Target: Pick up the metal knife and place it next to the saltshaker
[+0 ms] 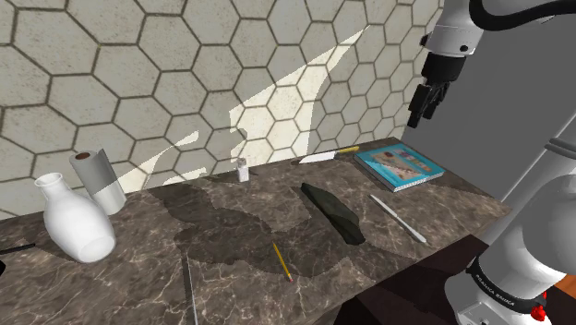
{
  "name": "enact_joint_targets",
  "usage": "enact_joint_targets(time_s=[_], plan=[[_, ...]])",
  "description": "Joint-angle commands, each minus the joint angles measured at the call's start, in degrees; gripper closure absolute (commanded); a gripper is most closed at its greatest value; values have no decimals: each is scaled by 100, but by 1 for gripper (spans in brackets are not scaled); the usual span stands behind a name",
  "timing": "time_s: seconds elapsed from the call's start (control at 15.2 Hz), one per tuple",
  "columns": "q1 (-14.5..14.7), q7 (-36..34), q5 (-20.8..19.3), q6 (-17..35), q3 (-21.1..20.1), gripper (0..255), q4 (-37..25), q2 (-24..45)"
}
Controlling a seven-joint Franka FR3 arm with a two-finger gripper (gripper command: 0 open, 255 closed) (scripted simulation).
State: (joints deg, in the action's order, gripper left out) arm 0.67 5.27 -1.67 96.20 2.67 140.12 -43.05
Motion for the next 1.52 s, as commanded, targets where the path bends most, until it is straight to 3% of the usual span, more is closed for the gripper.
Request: enact_joint_targets(time_s=[0.0,0.79,1.19,1.45], plan=[[0,0,0,0,0,0,0,0],[-425,283,-28,2323,786,0,2122,170],[-535,599,55,3826,1298,0,2832,980],[-366,1015,375,4994,1770,0,3107,1900]])
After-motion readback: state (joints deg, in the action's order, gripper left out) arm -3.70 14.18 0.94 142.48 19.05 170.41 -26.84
